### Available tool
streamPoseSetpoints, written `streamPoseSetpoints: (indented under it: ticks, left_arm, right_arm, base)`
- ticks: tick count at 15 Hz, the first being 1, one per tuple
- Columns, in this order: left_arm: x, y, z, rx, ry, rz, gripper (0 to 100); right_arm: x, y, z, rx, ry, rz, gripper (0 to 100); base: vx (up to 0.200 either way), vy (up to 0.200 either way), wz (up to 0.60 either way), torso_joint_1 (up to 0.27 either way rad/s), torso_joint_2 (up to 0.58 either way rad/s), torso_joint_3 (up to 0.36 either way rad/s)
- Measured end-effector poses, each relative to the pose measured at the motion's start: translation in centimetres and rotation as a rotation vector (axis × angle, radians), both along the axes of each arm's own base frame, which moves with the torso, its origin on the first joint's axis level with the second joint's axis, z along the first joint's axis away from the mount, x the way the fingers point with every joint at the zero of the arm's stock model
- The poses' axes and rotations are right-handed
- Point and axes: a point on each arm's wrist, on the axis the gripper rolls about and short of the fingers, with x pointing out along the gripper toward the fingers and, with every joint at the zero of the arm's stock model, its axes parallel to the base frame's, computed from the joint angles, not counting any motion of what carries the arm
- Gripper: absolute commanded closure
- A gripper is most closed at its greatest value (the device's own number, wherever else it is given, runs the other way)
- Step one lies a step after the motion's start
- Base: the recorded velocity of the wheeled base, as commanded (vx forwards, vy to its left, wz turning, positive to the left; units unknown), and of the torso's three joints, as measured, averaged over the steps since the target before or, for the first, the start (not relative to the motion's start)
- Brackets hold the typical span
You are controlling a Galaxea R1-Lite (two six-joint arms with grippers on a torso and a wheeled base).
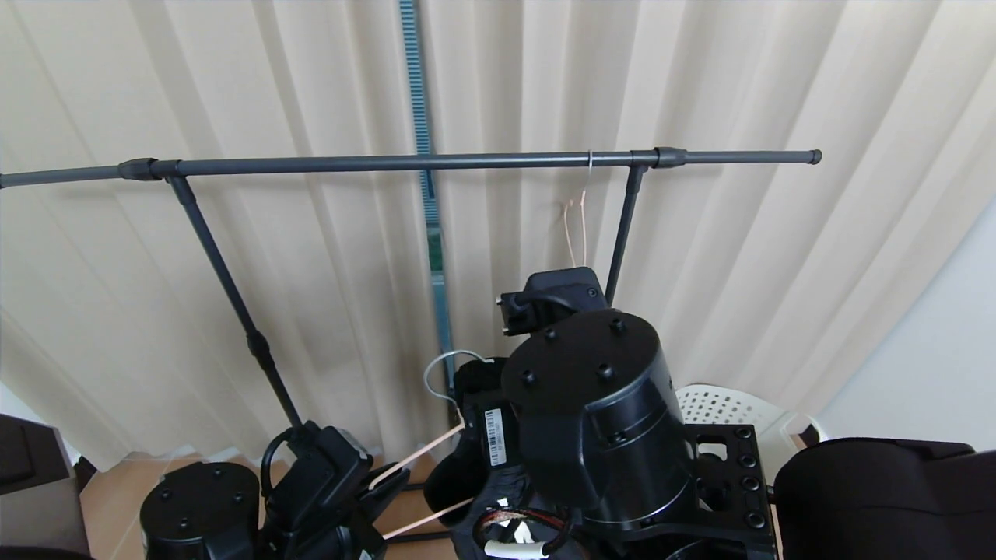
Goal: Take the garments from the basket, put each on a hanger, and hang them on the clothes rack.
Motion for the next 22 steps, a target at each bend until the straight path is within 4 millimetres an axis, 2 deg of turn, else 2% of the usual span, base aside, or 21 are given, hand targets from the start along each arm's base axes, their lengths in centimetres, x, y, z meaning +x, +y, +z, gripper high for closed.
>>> streamPoseSetpoints:
  ticks: [6, 10, 22]
  left_arm:
    - [-0.1, -0.1, 0.1, -0.012, 0.003, -0.002, 100]
    - [-0.2, -0.2, 0.1, -0.014, 0.004, -0.008, 100]
    - [-0.3, -0.2, 0.6, -0.055, 0.003, -0.001, 100]
  right_arm:
    - [1.7, -0.6, 0.2, 0.006, -0.006, -0.053, 0]
    - [2.9, -0.5, -0.5, -0.013, -0.009, -0.101, 0]
    - [3.3, 0.0, -2.3, -0.074, -0.005, -0.145, 0]
  base:
    - [0.000, 0.000, 0.00, 0.000, 0.00, 0.000]
    - [0.000, 0.000, 0.00, 0.000, 0.00, 0.000]
    - [0.000, 0.000, 0.00, 0.000, 0.00, 0.000]
